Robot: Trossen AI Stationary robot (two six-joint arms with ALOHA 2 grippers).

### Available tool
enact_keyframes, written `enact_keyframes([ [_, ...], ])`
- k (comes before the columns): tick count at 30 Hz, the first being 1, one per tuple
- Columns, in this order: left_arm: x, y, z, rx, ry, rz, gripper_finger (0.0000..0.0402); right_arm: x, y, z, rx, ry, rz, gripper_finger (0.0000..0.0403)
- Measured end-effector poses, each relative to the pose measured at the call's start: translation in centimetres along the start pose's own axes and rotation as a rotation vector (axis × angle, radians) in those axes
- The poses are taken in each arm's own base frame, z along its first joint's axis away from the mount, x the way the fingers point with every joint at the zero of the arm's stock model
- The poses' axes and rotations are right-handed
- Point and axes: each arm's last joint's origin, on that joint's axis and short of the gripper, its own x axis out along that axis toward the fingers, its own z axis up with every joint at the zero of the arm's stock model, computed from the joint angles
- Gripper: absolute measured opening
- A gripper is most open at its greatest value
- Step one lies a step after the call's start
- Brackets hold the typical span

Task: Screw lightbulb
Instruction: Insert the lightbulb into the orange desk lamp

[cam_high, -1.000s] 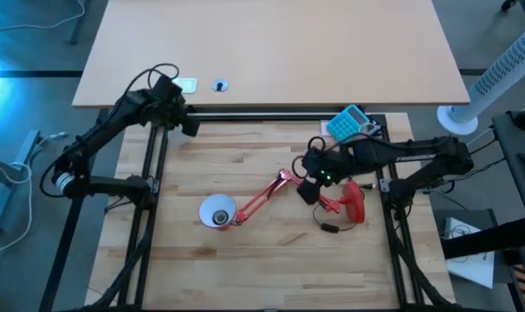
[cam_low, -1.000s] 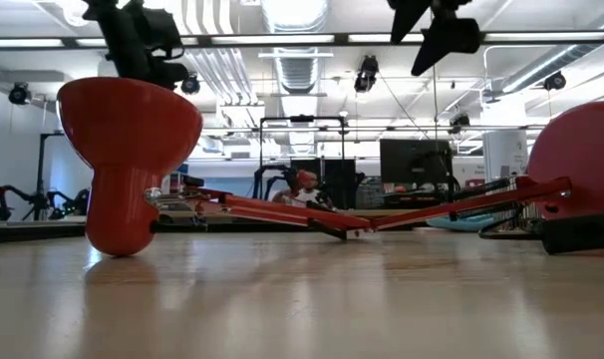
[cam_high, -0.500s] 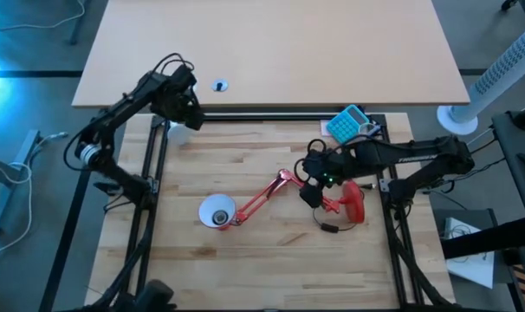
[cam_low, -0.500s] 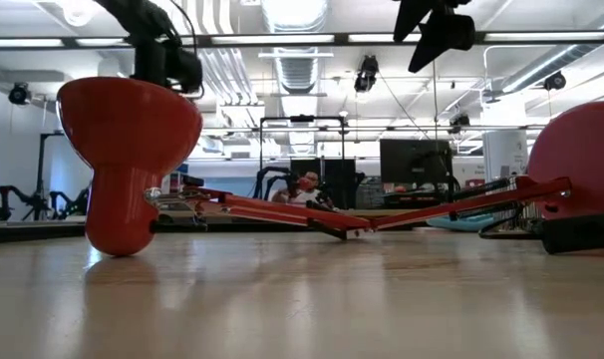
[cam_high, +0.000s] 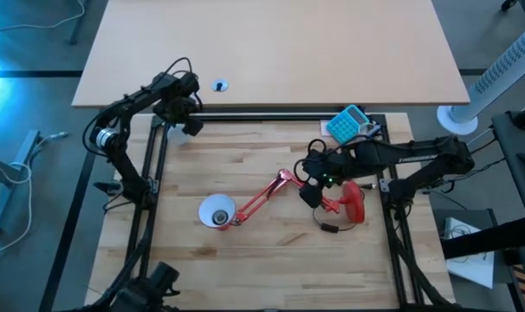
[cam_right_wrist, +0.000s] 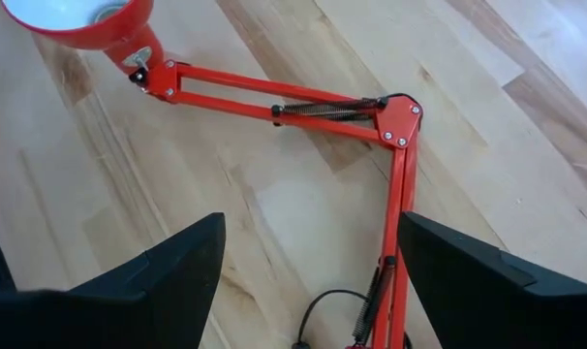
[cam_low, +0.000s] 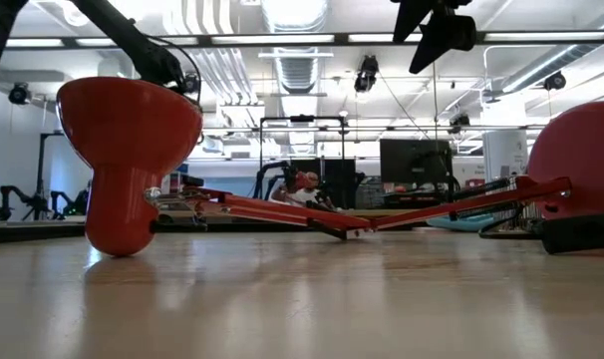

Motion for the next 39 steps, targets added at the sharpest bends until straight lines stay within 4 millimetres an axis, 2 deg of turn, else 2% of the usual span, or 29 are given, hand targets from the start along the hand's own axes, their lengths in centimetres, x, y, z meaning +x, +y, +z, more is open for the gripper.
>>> enact_keyframes([
  [8,0.8,-0.1,0.6,-0.040,0.019,0.070,0.0263,0.0,0.0,0.0,0.001,0.000,-0.002,0.0300],
  [15,-0.8,-0.2,0.2,-0.027,-0.086,0.116,0.0263,0.1,-0.4,0.3,0.010,-0.007,-0.011,0.0300],
  [18,-0.5,0.3,0.6,-0.054,-0.106,0.111,0.0263,0.2,-1.0,0.7,0.024,-0.012,-0.024,0.0300],
  [29,3.0,-0.1,1.8,-0.002,0.073,0.080,0.0263,0.3,-1.3,0.9,0.058,-0.016,-0.033,0.0300],
  [34,3.3,-0.4,1.5,0.010,0.130,0.046,0.0263,0.3,-1.3,0.9,0.071,-0.016,-0.033,0.0300],
  [39,2.6,-0.9,0.9,0.025,0.135,0.039,0.0263,0.3,-1.3,0.9,0.070,-0.016,-0.033,0.0300],
])
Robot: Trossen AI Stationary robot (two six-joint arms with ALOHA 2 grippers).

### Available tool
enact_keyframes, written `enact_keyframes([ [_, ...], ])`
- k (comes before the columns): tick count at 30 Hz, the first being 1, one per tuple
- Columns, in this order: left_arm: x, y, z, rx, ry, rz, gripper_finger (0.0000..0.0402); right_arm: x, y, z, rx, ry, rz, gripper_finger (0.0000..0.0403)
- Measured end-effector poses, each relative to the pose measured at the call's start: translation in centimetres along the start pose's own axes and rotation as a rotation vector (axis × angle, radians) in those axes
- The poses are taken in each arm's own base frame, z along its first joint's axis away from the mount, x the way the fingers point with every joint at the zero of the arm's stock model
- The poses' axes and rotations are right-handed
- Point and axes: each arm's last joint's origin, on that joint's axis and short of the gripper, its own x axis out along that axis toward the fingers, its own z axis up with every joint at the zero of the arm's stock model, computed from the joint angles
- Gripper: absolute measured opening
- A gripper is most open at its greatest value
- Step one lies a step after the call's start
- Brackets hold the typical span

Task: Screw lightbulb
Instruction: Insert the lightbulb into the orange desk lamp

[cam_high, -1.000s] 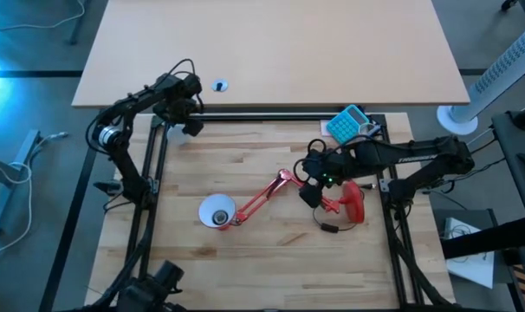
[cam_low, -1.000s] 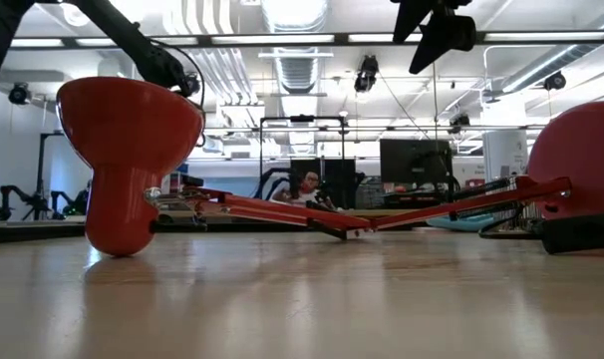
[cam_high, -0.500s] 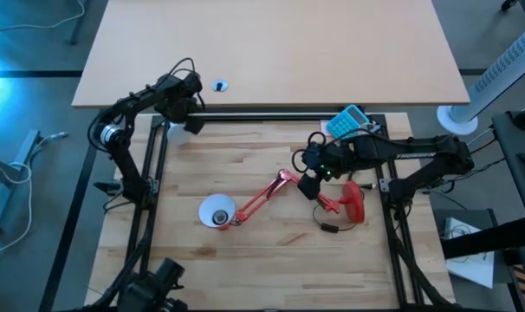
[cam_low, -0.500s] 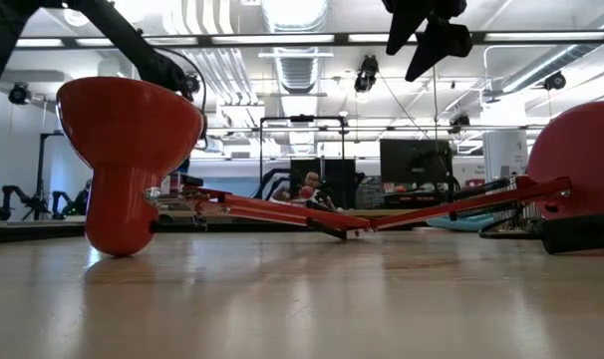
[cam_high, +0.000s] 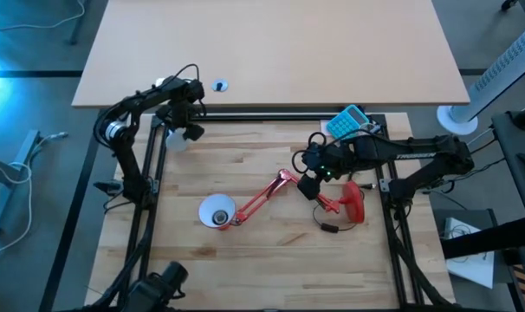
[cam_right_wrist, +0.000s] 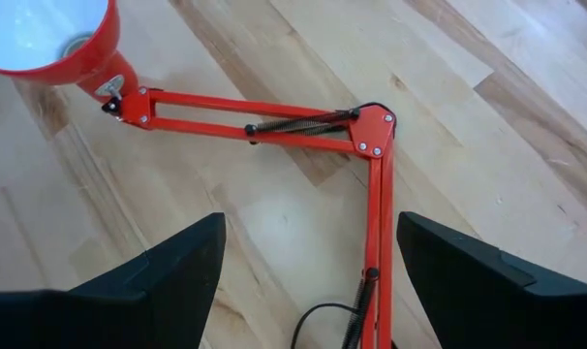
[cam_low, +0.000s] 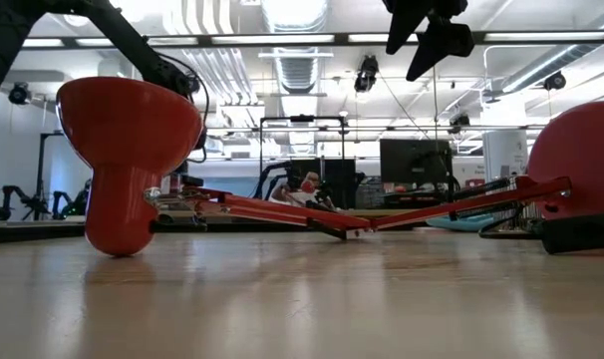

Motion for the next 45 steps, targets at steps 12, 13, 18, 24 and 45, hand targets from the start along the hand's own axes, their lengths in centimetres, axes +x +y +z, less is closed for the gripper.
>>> enact_keyframes([
  [12,-2.7,-4.9,-0.4,0.234,-0.181,-0.588,0.0263,0.0,-0.2,0.1,0.006,-0.017,-0.023,0.0300],
  [13,-3.1,-5.3,-0.6,0.252,-0.202,-0.585,0.0263,0.0,-0.2,0.1,0.006,-0.017,-0.023,0.0300],
  [18,-4.5,-6.1,-1.9,0.293,-0.248,-0.470,0.0263,0.0,-0.2,0.1,0.007,-0.017,-0.023,0.0300],
  [24,-5.9,-5.0,-3.2,0.301,-0.328,-0.170,0.0263,0.0,-0.2,0.1,0.007,-0.017,-0.023,0.0300],
  [45,0.2,-4.9,0.5,0.644,-0.421,0.083,0.0263,-0.2,0.7,-0.6,0.167,-0.008,0.000,0.0295],
])
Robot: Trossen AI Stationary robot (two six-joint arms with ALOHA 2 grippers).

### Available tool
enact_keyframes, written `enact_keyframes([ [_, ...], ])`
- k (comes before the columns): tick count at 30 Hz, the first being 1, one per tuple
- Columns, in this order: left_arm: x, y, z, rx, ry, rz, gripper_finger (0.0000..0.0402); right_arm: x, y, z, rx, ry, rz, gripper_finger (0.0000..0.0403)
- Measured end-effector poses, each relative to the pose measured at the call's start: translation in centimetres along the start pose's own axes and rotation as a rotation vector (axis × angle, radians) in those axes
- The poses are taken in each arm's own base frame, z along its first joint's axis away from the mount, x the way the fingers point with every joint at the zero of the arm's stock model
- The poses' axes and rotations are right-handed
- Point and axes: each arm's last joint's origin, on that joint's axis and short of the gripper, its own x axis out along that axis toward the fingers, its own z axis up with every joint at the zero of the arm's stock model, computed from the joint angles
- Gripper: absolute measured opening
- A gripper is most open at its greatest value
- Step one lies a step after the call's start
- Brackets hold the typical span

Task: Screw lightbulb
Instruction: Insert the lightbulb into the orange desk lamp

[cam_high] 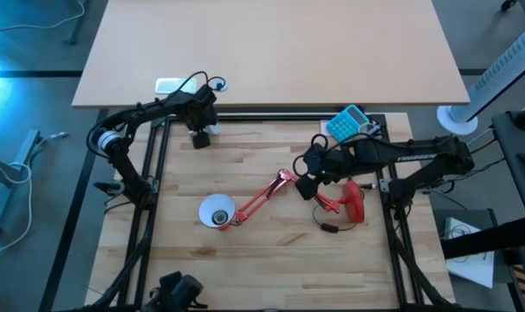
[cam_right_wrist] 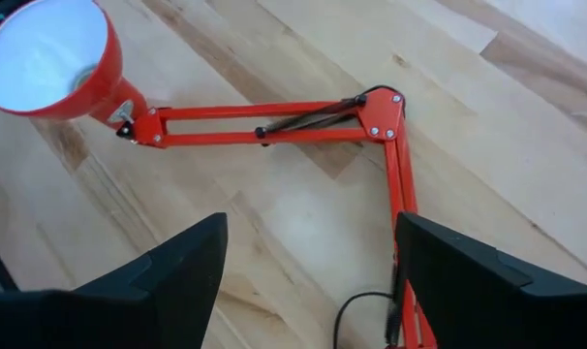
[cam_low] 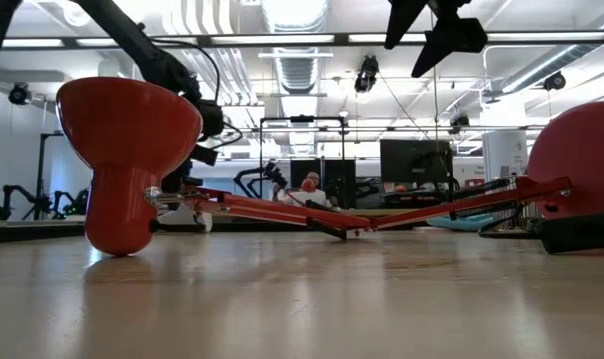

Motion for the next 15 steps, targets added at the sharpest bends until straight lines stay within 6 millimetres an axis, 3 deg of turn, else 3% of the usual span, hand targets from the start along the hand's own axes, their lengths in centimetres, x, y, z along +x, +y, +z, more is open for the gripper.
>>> enact_keyframes([
  [8,-0.9,-0.1,0.0,-0.063,-0.096,-0.028,0.0263,0.0,0.0,0.0,0.013,-0.004,-0.006,0.0302],
  [15,-1.6,0.6,-0.4,0.036,-0.160,0.014,0.0263,0.3,-0.7,0.6,0.003,-0.030,-0.041,0.0304],
])
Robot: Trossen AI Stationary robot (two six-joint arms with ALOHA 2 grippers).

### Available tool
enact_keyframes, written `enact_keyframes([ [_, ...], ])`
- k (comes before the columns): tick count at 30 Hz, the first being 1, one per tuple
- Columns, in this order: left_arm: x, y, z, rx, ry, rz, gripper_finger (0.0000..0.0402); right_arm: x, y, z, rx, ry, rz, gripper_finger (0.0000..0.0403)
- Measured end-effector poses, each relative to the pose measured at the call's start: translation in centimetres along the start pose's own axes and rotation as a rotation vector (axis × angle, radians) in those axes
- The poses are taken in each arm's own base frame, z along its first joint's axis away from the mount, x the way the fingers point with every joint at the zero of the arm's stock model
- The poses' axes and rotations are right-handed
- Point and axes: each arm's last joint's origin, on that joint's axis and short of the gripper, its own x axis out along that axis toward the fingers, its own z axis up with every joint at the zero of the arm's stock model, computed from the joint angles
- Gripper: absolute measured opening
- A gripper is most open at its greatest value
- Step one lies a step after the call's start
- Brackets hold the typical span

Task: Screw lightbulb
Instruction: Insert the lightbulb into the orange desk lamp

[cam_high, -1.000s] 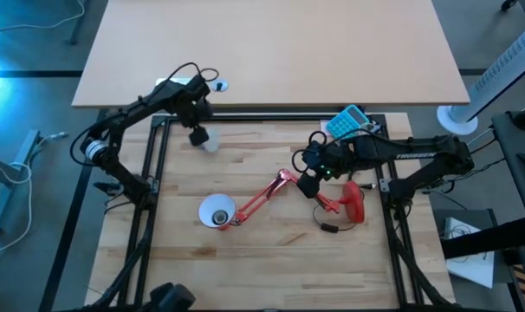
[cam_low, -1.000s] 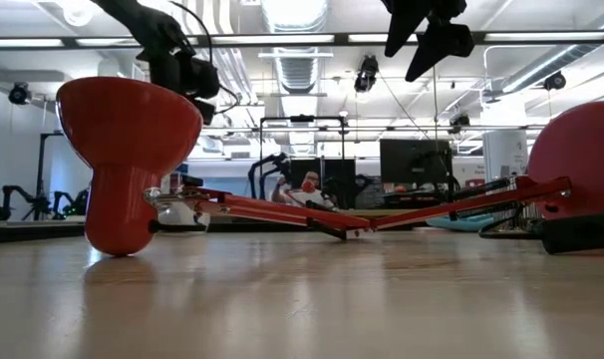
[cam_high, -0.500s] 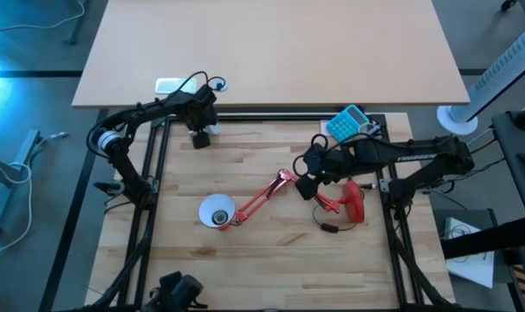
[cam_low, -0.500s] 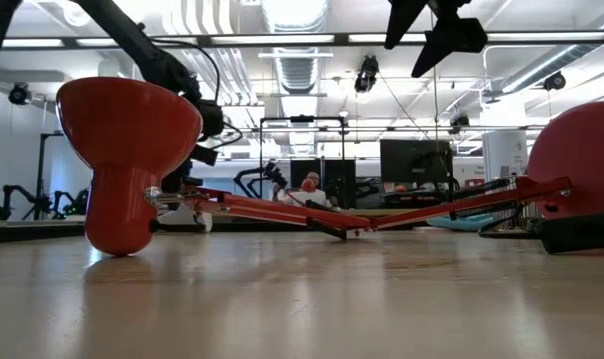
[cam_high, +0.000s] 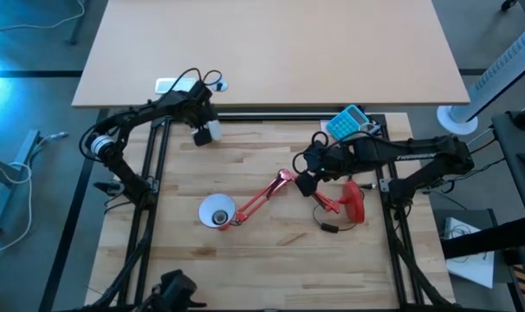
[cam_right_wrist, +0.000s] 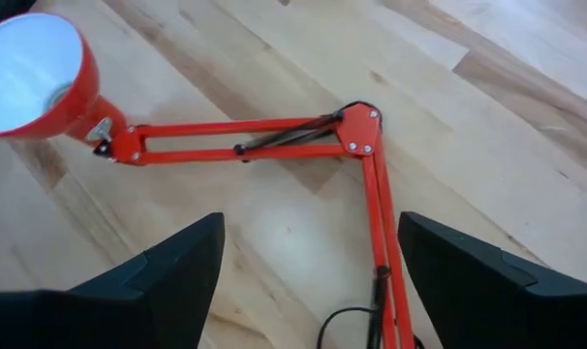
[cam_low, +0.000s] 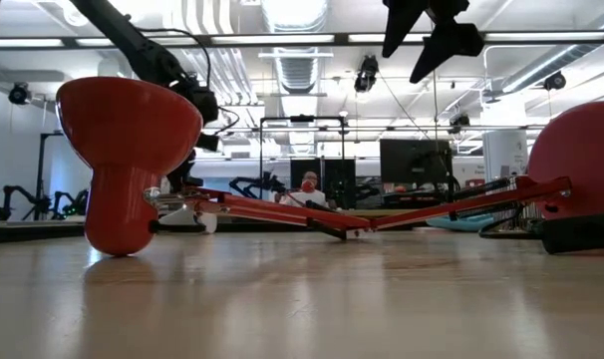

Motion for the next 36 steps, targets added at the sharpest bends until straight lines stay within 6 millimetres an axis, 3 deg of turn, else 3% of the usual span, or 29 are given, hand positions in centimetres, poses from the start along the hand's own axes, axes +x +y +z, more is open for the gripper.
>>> enact_keyframes([
  [6,1.4,-1.0,-1.4,0.107,0.024,-0.081,0.0263,0.1,-0.4,0.4,0.024,-0.006,-0.010,0.0304],
  [14,3.1,-1.6,-2.3,0.090,-0.011,-0.028,0.0263,0.2,-0.7,0.7,0.039,-0.008,-0.015,0.0303],
  [25,1.6,-0.4,-2.0,-0.001,-0.082,0.114,0.0263,0.2,-0.7,0.8,0.081,-0.009,-0.012,0.0296],
  [36,4.4,0.4,-2.7,-0.073,-0.036,0.061,0.0263,1.7,-0.3,1.1,0.091,0.008,-0.012,0.0302],
])
